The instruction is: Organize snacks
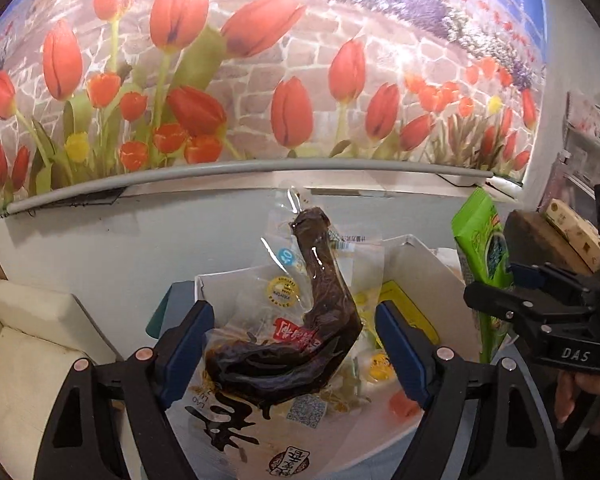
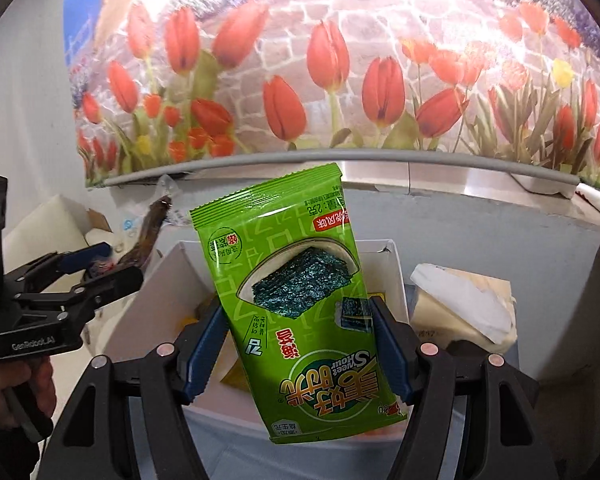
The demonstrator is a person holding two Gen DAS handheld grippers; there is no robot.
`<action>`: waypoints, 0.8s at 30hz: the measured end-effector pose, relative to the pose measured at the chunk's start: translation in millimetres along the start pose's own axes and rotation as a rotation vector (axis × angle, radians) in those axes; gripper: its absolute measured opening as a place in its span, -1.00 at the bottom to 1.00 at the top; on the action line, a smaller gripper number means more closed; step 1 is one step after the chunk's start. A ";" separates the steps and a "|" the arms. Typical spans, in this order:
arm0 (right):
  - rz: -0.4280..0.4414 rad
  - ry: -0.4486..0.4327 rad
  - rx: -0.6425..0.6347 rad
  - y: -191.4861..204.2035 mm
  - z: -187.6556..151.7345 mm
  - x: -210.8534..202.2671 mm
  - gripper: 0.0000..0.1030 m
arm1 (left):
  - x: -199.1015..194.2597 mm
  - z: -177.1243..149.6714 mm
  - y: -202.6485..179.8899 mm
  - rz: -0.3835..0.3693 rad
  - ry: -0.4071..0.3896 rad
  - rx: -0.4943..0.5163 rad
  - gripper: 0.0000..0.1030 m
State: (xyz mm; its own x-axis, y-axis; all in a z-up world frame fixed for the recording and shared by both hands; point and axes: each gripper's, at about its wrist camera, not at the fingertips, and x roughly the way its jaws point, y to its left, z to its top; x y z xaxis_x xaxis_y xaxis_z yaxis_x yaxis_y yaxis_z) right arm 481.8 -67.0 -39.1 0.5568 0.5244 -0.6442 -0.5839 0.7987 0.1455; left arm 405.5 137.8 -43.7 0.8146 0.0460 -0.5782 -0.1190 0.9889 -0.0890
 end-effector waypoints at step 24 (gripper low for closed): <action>-0.005 -0.036 0.036 1.3 -27.6 -25.3 1.00 | -12.5 -23.4 -18.1 0.081 0.026 0.064 1.00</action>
State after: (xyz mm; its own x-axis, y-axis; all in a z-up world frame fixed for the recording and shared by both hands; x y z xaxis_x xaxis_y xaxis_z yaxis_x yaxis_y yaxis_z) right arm 450.7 -87.3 -43.3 0.5807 0.5304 -0.6176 -0.5597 0.8110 0.1702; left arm 384.2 116.0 -53.8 0.7888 0.1233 -0.6021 -0.1467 0.9891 0.0103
